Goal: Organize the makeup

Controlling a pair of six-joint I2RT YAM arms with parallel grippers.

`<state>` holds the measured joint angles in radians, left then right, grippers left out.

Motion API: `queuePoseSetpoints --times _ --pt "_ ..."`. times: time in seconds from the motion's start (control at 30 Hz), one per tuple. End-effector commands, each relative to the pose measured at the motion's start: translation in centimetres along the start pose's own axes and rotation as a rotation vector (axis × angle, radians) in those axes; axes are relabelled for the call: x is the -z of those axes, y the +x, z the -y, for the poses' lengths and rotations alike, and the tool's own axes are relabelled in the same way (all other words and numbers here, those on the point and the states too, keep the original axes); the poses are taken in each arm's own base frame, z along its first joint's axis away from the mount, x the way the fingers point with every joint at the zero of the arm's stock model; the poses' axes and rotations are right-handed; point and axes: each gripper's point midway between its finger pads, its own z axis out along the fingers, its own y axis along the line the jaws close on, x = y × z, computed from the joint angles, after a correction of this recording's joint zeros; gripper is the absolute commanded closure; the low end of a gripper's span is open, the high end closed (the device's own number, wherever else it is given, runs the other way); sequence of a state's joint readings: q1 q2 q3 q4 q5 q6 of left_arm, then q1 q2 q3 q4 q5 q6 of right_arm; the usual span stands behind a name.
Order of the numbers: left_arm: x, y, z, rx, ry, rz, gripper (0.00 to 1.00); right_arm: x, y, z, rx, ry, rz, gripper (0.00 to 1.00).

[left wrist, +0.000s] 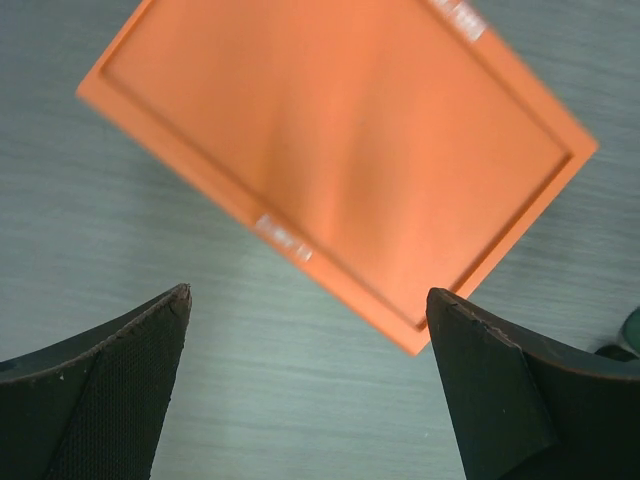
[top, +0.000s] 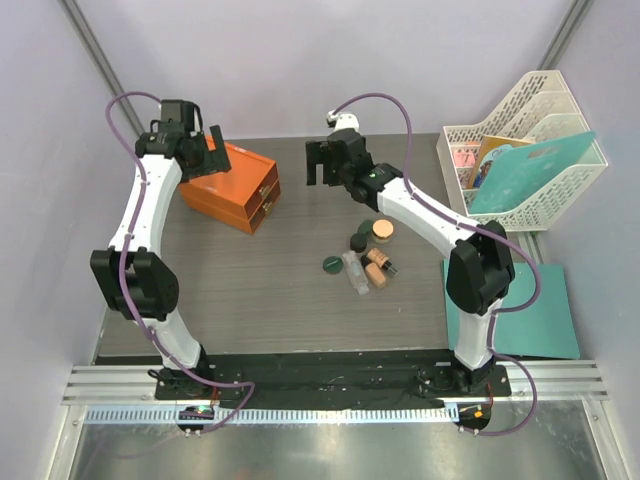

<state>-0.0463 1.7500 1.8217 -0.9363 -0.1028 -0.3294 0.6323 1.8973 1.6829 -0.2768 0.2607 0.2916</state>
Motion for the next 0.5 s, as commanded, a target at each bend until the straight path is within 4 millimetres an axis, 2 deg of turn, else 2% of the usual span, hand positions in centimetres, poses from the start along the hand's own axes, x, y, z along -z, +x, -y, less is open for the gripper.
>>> queuePoseSetpoints --times 0.0,0.1,0.17,0.2,0.23,0.3,0.33,0.47 --pt "-0.8 -3.3 2.6 -0.037 0.124 0.090 0.00 -0.1 -2.7 -0.8 -0.021 -0.022 0.063 0.00" --pt "-1.6 -3.4 4.6 -0.055 0.226 0.086 0.00 -0.6 -2.6 -1.4 -0.015 -0.055 0.057 0.00" --pt "-2.0 -3.4 5.1 -0.063 0.249 0.079 0.18 -1.4 -1.9 -2.2 -0.010 -0.085 0.035 0.00" --pt "-2.0 -3.2 5.6 -0.073 0.278 0.067 0.35 -1.5 -2.3 -2.6 -0.036 -0.101 0.041 0.00" --pt "-2.8 -3.0 5.6 -0.070 0.273 0.050 0.68 -1.9 -1.7 -3.3 -0.048 -0.135 0.020 0.00" --pt "-3.2 -3.2 5.5 -0.066 0.258 0.041 1.00 -2.2 -2.1 -4.6 -0.103 -0.200 0.017 0.00" --pt "-3.8 -3.1 5.4 -0.069 0.251 0.030 1.00 -1.8 -1.7 -6.4 -0.111 -0.313 -0.018 0.00" --pt "-5.0 -3.1 5.4 -0.066 0.241 0.023 1.00 -2.1 -1.3 -9.6 -0.231 -0.498 -0.054 0.02"
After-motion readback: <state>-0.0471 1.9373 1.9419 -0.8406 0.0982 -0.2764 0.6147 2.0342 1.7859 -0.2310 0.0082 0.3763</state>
